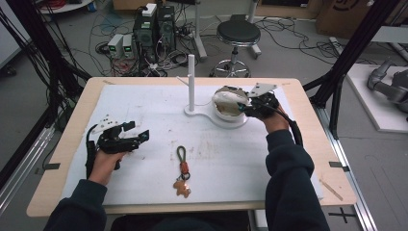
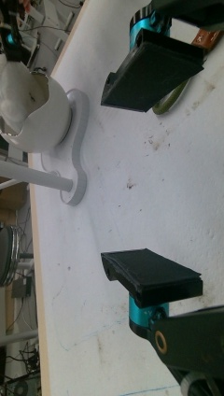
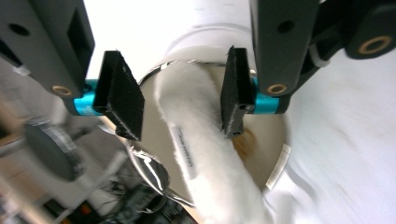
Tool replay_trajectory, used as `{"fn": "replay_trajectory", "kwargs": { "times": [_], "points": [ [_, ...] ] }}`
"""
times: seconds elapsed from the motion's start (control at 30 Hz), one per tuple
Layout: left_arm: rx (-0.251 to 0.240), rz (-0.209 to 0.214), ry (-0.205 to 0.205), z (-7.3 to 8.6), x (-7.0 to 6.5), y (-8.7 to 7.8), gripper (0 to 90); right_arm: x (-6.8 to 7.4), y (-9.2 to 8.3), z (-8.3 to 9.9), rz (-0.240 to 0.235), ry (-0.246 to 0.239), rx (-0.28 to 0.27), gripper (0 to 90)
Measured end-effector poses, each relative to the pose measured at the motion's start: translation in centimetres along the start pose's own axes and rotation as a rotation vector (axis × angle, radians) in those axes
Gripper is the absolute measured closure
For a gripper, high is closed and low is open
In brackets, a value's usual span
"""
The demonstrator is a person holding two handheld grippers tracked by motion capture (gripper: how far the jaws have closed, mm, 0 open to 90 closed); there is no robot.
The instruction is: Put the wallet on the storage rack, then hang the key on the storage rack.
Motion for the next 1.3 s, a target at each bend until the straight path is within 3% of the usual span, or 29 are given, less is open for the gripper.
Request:
{"fn": "replay_trajectory", "kwargs": {
  "times": [0.07, 0.1, 0.13, 0.23, 0.33, 0.37, 0.47, 0.57, 0.77, 0.87, 1.3],
  "points": [
    [-0.003, 0.003, -0.012, 0.0, 0.0, 0.0, 21.1, 0.1, -1.1, 0.4, 0.012, 0.085, -0.081, 48.8],
    [-0.002, 0.003, -0.011, 0.0, 0.0, -0.1, 21.2, 0.2, -1.8, 0.9, -0.008, 0.144, -0.114, 47.9],
    [-0.002, 0.004, -0.011, 0.0, 0.0, -0.1, 21.2, 0.3, -2.5, 1.6, -0.009, 0.193, -0.121, 45.9],
    [-0.008, -0.004, -0.010, 0.0, 0.0, -0.2, 21.2, 0.7, -3.7, 3.7, -0.007, 0.306, -0.094, 39.4],
    [-0.010, -0.011, -0.008, 0.0, 0.0, -0.2, 20.0, 1.6, -4.8, 6.6, -0.021, 0.414, -0.015, 29.6],
    [-0.009, -0.011, -0.007, 0.0, 0.0, -0.1, 20.0, 1.6, -4.8, 6.6, -0.021, 0.414, -0.015, 29.6],
    [-0.014, -0.015, -0.012, 0.0, 0.3, -0.1, 20.0, 2.3, -5.0, 8.7, -0.037, 0.453, 0.064, 22.1],
    [-0.018, -0.016, -0.014, 0.0, 0.4, -0.1, 20.0, 2.3, -5.1, 9.1, -0.042, 0.447, 0.095, 21.3],
    [-0.018, -0.034, 0.015, -0.2, 0.1, -0.3, 20.0, 2.2, -5.7, 8.8, -0.031, 0.442, 0.082, 21.3],
    [-0.025, -0.021, 0.021, -0.3, -0.1, -0.3, 20.0, 2.2, -5.8, 8.8, -0.020, 0.433, 0.083, 21.2],
    [0.035, 0.014, -0.021, 0.8, -1.3, 1.1, 23.3, 2.7, -5.6, 8.6, -0.023, 0.418, 0.088, 21.3]
  ]
}}
Point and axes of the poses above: each handheld gripper's, and its own axes: y roughly forward along the jaws, z roughly out of its underside, x roughly to its left, the point moved 7 cm from there along y, roughly forward along the jaws, and after that the axes turned 14 degrees about z, right-handed, at the moved point
